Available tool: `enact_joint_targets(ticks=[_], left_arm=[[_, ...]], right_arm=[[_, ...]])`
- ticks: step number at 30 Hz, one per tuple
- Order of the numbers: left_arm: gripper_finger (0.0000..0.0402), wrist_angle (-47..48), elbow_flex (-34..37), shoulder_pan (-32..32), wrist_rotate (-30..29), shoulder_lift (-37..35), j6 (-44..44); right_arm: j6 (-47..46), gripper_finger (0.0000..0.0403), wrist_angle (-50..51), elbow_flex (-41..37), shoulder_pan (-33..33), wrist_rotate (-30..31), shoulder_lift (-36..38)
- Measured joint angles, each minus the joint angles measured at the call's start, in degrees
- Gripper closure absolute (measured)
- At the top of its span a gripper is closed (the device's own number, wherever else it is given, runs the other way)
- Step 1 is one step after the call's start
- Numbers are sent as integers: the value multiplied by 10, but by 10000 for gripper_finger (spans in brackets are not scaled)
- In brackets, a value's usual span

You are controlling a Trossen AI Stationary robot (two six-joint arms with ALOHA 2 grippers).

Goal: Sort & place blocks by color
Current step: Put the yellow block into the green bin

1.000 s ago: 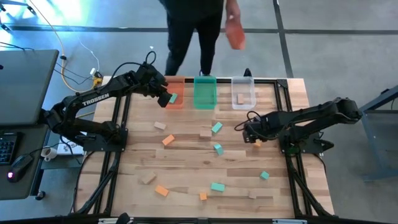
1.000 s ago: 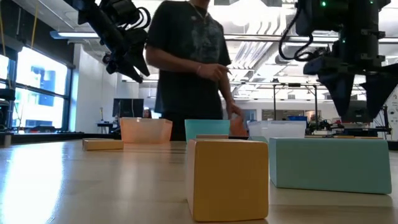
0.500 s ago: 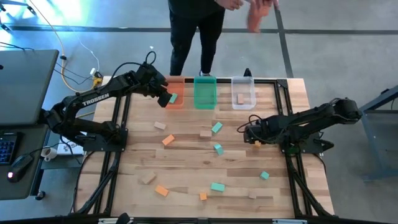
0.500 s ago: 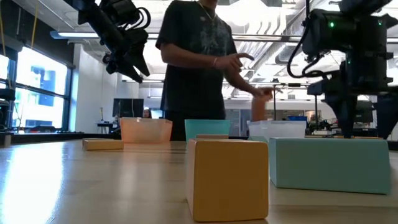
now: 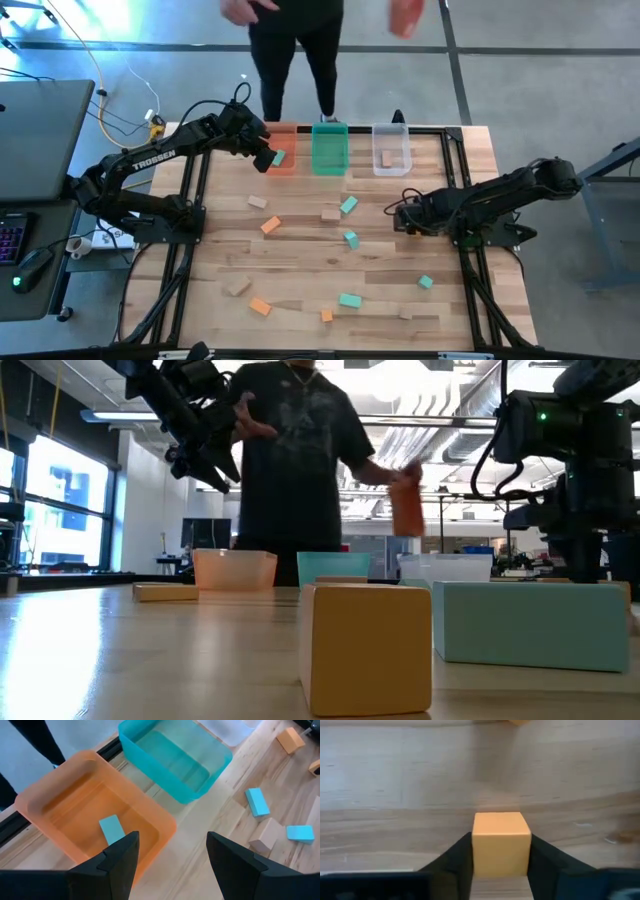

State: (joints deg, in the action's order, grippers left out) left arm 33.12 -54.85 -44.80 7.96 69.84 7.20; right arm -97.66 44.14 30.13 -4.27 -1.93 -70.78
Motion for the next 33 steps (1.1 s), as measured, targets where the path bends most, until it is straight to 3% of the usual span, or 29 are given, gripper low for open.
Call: enact_joint_targets(ticks=[9, 23, 33], left_arm=[[181, 0, 0, 0, 0, 0, -3], [181, 0, 0, 0, 0, 0, -10], [181, 0, 0, 0, 0, 0, -27]], right_arm=[[6, 295, -17, 40, 0, 13, -1], [40, 295, -104, 147, 3, 180, -1], [179, 295, -229, 182, 55, 234, -1]])
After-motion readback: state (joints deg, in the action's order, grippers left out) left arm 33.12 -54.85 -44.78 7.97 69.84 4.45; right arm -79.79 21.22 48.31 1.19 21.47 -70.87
